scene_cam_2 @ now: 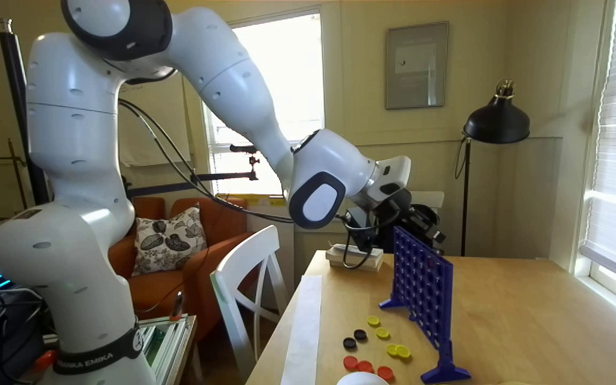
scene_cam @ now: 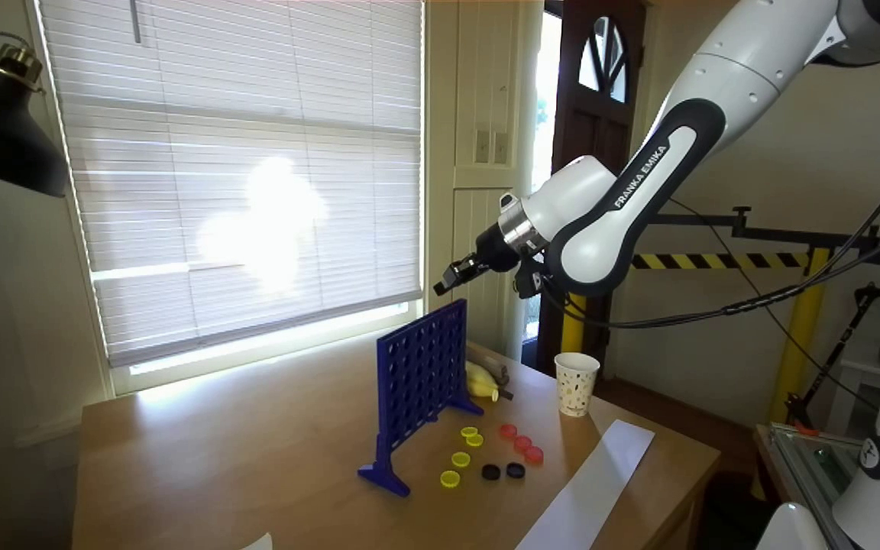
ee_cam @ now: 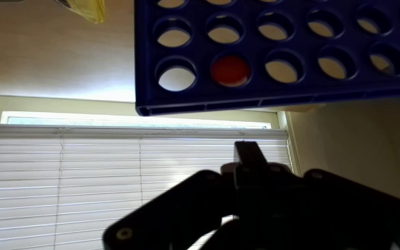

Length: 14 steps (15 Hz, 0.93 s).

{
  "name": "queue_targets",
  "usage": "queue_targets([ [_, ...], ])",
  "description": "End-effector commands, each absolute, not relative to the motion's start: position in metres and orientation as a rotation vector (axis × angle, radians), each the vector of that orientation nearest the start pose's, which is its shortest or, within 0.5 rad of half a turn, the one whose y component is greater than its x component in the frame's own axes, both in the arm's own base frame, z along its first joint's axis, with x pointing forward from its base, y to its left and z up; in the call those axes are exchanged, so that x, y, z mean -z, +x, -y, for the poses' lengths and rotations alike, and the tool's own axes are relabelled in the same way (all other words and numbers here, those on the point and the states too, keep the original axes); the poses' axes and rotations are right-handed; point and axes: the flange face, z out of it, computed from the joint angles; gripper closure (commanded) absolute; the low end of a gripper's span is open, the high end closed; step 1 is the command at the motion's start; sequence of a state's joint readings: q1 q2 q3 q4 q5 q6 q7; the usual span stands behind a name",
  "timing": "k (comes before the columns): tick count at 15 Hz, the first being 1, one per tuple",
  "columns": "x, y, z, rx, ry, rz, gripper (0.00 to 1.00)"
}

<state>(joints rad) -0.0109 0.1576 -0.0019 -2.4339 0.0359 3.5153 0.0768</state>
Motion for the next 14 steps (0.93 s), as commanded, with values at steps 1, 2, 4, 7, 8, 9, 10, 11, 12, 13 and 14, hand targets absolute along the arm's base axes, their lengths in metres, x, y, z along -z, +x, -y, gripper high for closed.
queue_targets([
  [1, -0.362, 0.531, 0.012, 1.357, -2.784, -0.21, 1.0],
  [2, -0.363, 0.53, 0.012, 1.358, -2.785, -0.21, 1.0],
  [4, -0.368, 0.529, 0.012, 1.38, -2.773, -0.209, 1.0],
  [7, -0.378, 0.525, 0.009, 1.394, -2.76, -0.207, 1.0],
  [8, -0.383, 0.522, 0.007, 1.386, -2.759, -0.209, 1.0],
  [9, -0.386, 0.518, 0.006, 1.385, -2.761, -0.207, 1.0],
  [10, -0.39, 0.515, 0.005, 1.374, -2.76, -0.211, 1.0],
  [11, -0.395, 0.511, 0.002, 1.359, -2.759, -0.214, 0.93],
  [12, -0.4, 0.506, 0.001, 1.353, -2.76, -0.221, 0.73],
  [13, -0.405, 0.502, 0.002, 1.344, -2.764, -0.225, 0.67],
  [14, -0.411, 0.497, 0.0, 1.334, -2.76, -0.233, 0.6],
])
